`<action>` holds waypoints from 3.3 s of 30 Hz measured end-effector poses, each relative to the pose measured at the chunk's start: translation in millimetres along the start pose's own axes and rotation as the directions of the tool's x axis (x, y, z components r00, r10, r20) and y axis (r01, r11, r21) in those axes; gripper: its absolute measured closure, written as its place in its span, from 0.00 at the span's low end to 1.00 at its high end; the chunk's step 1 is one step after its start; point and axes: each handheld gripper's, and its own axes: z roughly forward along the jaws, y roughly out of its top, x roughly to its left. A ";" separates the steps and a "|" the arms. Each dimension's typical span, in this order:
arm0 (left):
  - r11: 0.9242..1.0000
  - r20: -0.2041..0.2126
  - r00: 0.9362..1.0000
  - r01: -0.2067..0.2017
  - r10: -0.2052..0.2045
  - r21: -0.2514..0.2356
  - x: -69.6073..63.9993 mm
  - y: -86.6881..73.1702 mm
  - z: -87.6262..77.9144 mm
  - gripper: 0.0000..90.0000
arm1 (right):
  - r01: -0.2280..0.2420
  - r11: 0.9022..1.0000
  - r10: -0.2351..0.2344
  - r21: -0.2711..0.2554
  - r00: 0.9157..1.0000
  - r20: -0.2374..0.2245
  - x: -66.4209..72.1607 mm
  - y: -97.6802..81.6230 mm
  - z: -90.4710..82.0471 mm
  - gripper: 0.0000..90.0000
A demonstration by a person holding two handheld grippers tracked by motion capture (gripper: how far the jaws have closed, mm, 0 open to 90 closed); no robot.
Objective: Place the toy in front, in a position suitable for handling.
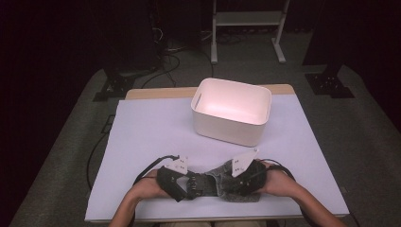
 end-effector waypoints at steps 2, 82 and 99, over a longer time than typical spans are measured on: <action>1.000 -0.007 1.000 -0.007 0.007 0.001 -0.9 0.8 -0.5 0.26 | 0.023 1.000 -0.023 0.020 1.000 0.012 2.8 -0.8 7.5 0.61; 0.992 0.046 0.993 0.109 -0.106 -0.064 7.3 8.4 -6.9 0.22 | -0.127 0.991 0.126 -0.039 0.991 -0.036 -1.3 -30.9 4.0 0.90; 0.995 0.045 0.995 0.090 -0.088 -0.045 0.8 16.7 -6.1 0.26 | -0.112 0.993 0.108 -0.047 0.991 -0.079 -12.8 2.8 24.5 0.90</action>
